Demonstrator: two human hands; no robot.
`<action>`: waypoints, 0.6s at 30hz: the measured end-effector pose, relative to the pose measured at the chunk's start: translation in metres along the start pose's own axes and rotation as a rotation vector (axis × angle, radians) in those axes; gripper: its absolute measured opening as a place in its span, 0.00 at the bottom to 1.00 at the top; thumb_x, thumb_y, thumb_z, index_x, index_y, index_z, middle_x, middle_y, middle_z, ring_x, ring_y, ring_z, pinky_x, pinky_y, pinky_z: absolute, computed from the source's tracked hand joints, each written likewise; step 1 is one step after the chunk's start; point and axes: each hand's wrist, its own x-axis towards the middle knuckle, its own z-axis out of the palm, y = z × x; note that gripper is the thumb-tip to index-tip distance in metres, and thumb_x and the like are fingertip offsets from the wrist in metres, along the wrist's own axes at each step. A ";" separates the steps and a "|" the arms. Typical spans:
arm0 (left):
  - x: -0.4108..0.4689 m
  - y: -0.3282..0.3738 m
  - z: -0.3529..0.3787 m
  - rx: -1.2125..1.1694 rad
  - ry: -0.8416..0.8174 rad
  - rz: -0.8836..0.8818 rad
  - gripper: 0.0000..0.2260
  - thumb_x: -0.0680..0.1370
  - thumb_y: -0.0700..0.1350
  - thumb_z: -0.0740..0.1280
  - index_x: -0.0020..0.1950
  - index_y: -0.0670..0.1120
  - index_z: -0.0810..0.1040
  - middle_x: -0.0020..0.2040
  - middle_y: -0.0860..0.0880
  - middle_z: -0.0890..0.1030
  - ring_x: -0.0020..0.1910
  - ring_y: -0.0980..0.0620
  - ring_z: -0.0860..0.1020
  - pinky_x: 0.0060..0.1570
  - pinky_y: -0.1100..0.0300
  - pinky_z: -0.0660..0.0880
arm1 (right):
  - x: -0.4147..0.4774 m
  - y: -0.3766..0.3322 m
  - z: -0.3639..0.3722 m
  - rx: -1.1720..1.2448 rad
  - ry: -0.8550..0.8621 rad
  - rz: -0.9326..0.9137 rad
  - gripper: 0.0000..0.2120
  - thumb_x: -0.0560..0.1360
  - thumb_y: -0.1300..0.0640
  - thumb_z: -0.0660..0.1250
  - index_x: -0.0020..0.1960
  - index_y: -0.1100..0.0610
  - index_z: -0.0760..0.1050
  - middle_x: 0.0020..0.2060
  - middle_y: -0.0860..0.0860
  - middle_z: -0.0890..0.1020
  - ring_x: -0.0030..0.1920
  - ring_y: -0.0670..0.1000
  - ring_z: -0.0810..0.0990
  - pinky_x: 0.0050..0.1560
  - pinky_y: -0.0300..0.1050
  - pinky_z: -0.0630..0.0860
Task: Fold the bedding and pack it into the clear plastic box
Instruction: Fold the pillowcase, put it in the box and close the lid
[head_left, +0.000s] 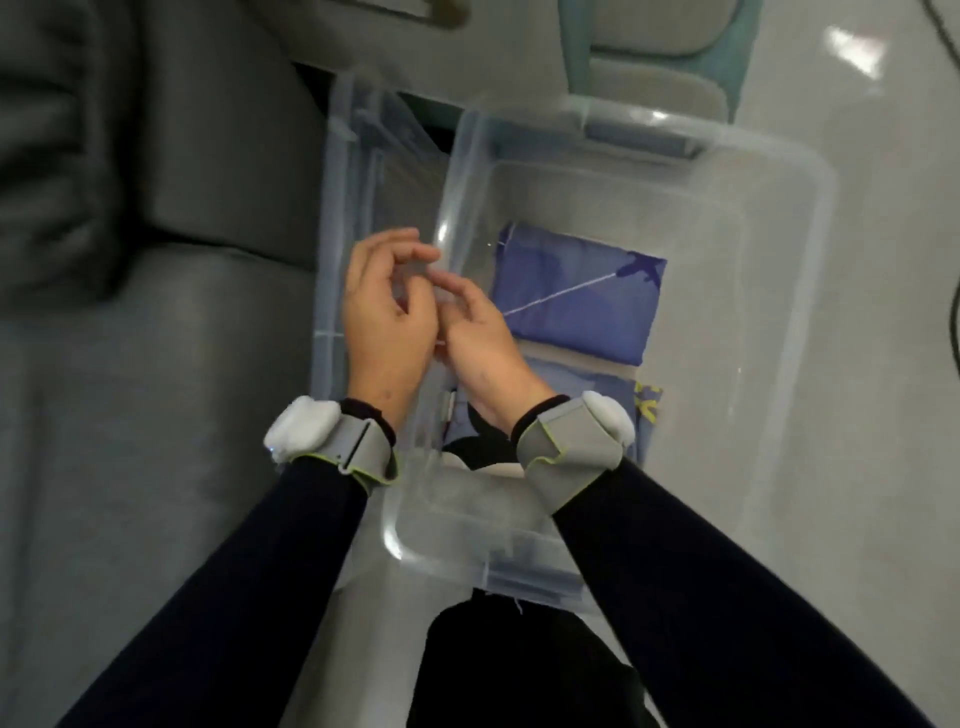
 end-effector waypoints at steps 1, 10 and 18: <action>0.005 0.004 -0.027 0.030 0.050 -0.004 0.12 0.71 0.32 0.59 0.47 0.42 0.79 0.54 0.49 0.76 0.54 0.61 0.74 0.55 0.72 0.68 | -0.007 -0.005 0.019 0.020 -0.054 0.082 0.16 0.82 0.56 0.57 0.69 0.53 0.65 0.60 0.54 0.77 0.50 0.50 0.78 0.46 0.43 0.75; -0.033 0.010 -0.151 0.246 -0.097 -0.322 0.17 0.73 0.41 0.69 0.62 0.43 0.73 0.59 0.46 0.77 0.59 0.51 0.75 0.58 0.63 0.71 | -0.055 -0.031 0.114 -0.382 -0.041 0.048 0.38 0.77 0.65 0.57 0.76 0.40 0.44 0.43 0.53 0.75 0.38 0.48 0.74 0.48 0.50 0.76; -0.093 0.111 -0.148 0.631 0.168 -0.389 0.06 0.75 0.46 0.67 0.49 0.47 0.74 0.45 0.49 0.75 0.46 0.46 0.77 0.34 0.54 0.72 | -0.150 -0.138 0.089 -1.197 -0.484 -0.459 0.34 0.73 0.68 0.58 0.74 0.43 0.59 0.50 0.52 0.71 0.44 0.52 0.74 0.52 0.52 0.76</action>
